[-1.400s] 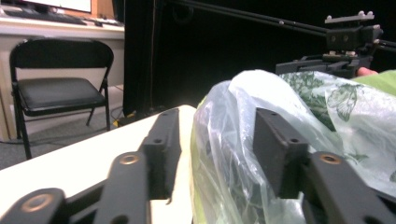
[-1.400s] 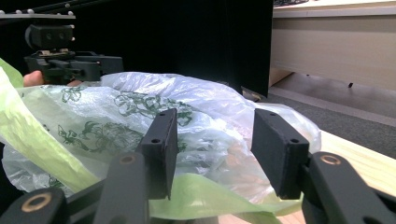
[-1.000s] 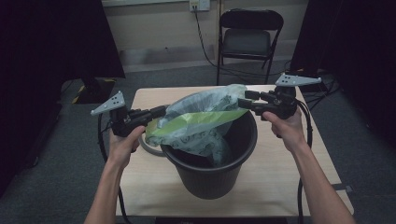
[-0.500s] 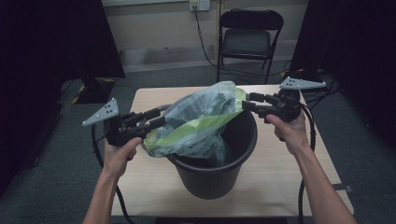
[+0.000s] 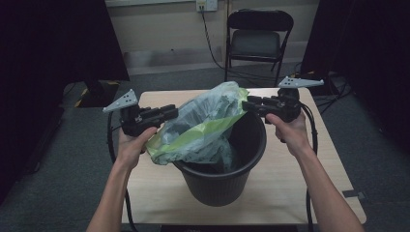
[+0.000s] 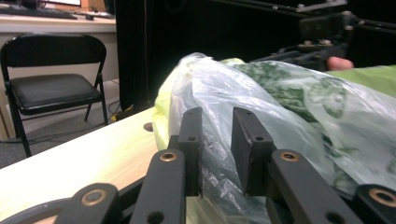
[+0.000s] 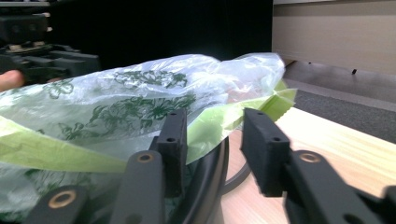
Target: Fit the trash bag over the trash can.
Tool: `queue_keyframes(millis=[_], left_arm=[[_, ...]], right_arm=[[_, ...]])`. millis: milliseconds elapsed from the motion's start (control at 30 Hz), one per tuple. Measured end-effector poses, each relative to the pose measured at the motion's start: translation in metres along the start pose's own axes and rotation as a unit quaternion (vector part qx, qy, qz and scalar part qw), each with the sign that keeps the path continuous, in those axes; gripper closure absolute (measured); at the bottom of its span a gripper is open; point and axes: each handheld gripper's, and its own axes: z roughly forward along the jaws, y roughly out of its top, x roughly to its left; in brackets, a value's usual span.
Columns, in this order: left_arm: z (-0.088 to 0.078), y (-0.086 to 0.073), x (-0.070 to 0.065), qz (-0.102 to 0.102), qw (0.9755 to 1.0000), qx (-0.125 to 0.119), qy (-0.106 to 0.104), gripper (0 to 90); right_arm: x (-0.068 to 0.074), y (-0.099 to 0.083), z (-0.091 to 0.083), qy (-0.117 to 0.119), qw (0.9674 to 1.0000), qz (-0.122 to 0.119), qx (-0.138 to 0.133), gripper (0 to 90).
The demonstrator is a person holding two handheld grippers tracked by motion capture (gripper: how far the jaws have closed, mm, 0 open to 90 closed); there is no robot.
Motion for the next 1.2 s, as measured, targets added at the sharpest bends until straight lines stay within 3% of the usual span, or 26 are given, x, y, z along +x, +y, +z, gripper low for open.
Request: queue_keyframes(millis=[100, 300, 533, 600, 700, 800, 933, 1200], left_arm=[[-0.009, -0.005, -0.006, 0.005, 0.9999, -0.002, 0.014, 71.5], [-0.022, -0.015, -0.016, 0.002, 0.9998, -0.017, 0.014, 69.0], [-0.029, -0.019, -0.028, 0.000, 0.9994, -0.023, 0.025, 66.2], [-0.031, -0.021, -0.029, 0.001, 0.9994, -0.025, 0.022, 65.7], [-0.031, -0.020, -0.032, 0.007, 0.9994, -0.023, 0.025, 64.7], [-0.027, -0.018, -0.033, 0.012, 0.9992, -0.016, 0.036, 61.2], [-0.020, -0.016, -0.025, 0.003, 0.9993, -0.014, 0.035, 61.2], [0.001, -0.008, -0.010, 0.001, 0.9995, 0.002, 0.030, 59.4]], right_arm=[[0.001, 0.006, 0.008, 0.003, 0.9999, -0.008, 0.007, 68.9], [-0.003, 0.016, 0.020, 0.007, 0.9997, -0.019, 0.012, 89.8], [-0.004, 0.020, 0.014, -0.018, 0.9994, -0.027, 0.010, 90.0], [-0.007, 0.013, 0.002, -0.045, 0.9987, -0.024, -0.002, 90.0], [-0.010, 0.007, -0.003, -0.045, 0.9989, -0.013, -0.007, 90.0], [-0.011, 0.011, -0.002, -0.036, 0.9991, 0.002, -0.025, 81.4], [-0.007, 0.027, 0.009, -0.017, 0.9995, -0.011, -0.024, 70.4], [-0.010, 0.040, 0.017, -0.026, 0.9992, 0.001, -0.032, 52.7]])
